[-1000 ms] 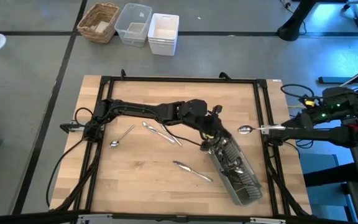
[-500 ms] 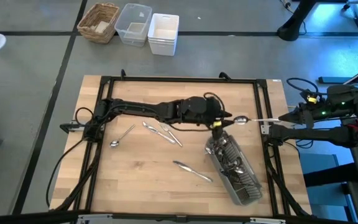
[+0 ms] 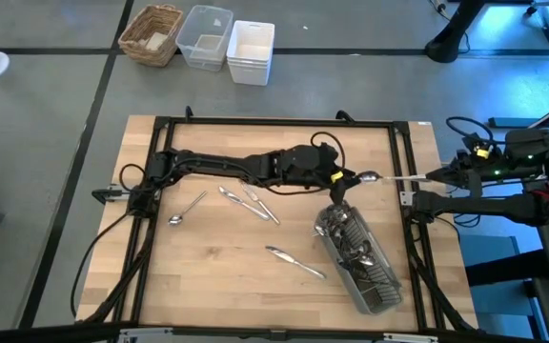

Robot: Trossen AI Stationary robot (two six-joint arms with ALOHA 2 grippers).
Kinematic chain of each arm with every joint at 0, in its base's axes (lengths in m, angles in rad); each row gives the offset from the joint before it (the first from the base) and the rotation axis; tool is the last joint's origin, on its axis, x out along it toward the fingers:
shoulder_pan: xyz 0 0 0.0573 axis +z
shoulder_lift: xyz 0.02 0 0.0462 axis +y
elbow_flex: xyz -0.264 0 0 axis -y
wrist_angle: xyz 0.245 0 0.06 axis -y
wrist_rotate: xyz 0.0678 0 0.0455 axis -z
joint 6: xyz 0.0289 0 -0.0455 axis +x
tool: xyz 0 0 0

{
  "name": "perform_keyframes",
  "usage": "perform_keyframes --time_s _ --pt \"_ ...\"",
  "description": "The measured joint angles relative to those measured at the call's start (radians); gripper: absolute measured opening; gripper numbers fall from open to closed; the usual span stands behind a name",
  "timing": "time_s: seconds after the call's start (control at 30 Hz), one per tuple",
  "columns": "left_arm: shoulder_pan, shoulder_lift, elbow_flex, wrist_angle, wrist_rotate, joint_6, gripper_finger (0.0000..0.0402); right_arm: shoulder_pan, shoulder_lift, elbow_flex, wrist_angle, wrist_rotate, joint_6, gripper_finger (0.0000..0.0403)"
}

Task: Sort silverware
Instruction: Put the silver spoon into the gray silverware basket

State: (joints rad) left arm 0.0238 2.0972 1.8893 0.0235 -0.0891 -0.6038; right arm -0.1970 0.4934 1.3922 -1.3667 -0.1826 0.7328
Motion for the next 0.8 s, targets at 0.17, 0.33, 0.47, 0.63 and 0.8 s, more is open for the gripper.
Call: perform_keyframes --time_s 0.17,0.33,0.47,0.63,0.8 --pt "-0.005 0.026 0.0 0.061 0.019 -0.034 0.0159 0.0 0.0 0.0 0.012 0.011 -0.008 0.0001" --pt "-0.005 0.026 0.0 0.107 0.021 0.01 0.0159 0.0 0.0 0.0 0.008 0.008 -0.023 0.0001" --pt "-0.005 0.027 -0.001 0.16 0.02 0.005 0.0159 0.0 0.0 0.0 0.009 0.008 -0.033 0.0001" --pt "-0.003 0.033 -0.001 0.144 0.02 0.009 0.0158 0.0 0.0 0.0 0.011 0.008 -0.034 0.0001" --pt "-0.005 0.041 -0.001 0.145 0.019 0.084 0.0121 0.0 0.0 0.0 0.012 0.007 -0.035 0.0001"
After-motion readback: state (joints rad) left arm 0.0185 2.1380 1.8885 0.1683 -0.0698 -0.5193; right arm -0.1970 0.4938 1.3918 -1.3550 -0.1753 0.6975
